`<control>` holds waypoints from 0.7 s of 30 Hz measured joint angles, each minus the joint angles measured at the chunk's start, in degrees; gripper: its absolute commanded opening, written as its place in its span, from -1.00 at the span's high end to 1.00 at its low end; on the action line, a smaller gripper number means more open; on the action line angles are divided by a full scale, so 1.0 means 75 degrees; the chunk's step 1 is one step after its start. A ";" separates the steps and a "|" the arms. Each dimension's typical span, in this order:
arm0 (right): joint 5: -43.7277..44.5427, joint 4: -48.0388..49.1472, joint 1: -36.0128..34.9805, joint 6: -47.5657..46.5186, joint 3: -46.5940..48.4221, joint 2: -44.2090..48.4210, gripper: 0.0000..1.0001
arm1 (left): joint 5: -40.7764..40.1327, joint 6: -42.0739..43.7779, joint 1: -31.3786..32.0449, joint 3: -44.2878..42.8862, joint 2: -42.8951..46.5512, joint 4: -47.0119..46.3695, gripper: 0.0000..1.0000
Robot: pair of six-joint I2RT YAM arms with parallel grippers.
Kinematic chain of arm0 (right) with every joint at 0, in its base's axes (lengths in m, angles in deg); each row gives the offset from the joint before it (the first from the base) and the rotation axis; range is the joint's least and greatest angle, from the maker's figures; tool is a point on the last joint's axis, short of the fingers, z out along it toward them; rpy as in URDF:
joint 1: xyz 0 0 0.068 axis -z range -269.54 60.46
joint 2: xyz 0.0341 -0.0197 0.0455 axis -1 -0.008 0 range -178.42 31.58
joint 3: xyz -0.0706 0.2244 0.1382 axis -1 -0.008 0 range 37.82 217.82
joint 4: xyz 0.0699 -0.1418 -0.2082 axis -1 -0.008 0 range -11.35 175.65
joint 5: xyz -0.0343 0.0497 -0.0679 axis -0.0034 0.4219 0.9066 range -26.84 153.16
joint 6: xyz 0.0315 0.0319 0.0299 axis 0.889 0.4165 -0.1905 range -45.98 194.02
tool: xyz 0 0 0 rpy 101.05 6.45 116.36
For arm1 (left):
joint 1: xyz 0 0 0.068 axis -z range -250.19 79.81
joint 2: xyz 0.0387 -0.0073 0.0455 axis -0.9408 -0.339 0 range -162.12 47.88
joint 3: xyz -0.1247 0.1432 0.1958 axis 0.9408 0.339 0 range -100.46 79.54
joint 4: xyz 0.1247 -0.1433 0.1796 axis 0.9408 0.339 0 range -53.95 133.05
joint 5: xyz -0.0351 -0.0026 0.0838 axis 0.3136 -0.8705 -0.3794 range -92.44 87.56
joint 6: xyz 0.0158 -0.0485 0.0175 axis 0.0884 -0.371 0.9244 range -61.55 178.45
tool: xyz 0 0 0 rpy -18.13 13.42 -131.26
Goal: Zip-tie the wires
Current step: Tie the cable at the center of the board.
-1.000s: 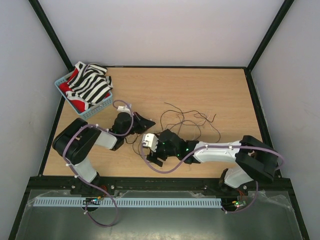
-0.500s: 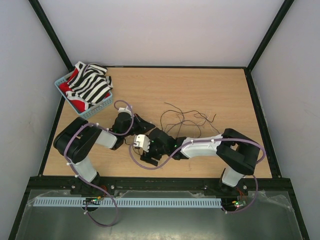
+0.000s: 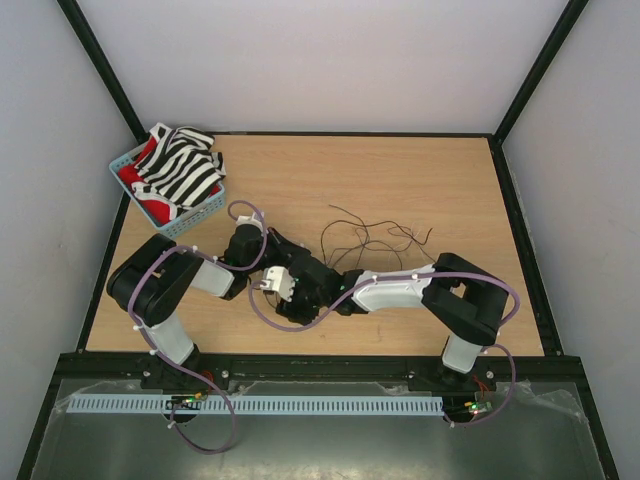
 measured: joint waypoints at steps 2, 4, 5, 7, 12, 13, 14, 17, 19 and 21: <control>-0.0029 -0.0015 0.0000 0.0032 0.0029 -0.0026 -0.04 | 0.0003 -0.0026 0.0000 0.0000 0.0000 0.0003 1.00; -0.0087 -0.0017 0.0000 0.0055 0.0061 -0.0058 0.14 | 0.0006 -0.0055 0.0000 0.0000 0.0000 0.0003 1.00; -0.0131 -0.0020 0.0000 0.0073 0.0082 -0.0073 0.23 | 0.0006 -0.0079 0.0000 0.0000 0.0000 0.0003 1.00; -0.0219 -0.0017 0.0000 0.0117 0.0119 -0.0114 0.43 | 0.0009 -0.0137 0.0000 0.0000 0.0000 0.0003 1.00; -0.0493 0.0006 0.0000 0.0300 0.0233 -0.0233 0.78 | 0.0000 -0.0283 0.0041 0.0006 0.0000 0.0003 1.00; -0.0554 0.0009 0.0000 0.0353 0.0283 -0.0280 0.81 | -0.0006 -0.0329 0.0050 0.0015 0.0003 0.0003 1.00; -0.0621 0.0009 0.0000 0.0417 0.0353 -0.0344 0.84 | -0.0012 -0.0373 0.0058 0.0029 0.0003 0.0003 1.00; -0.0787 0.0076 0.0003 0.0597 0.0487 -0.0495 0.92 | -0.0064 -0.0498 0.0102 0.0119 0.0012 0.0003 1.00; -0.0854 0.0192 0.0000 0.0720 0.0522 -0.0571 1.00 | -0.0099 -0.0560 0.0119 0.0184 0.0020 0.0012 1.00; -0.0886 0.0326 0.0003 0.0831 0.0533 -0.0629 1.00 | -0.0117 -0.0627 0.0131 0.0227 0.0041 0.0041 1.00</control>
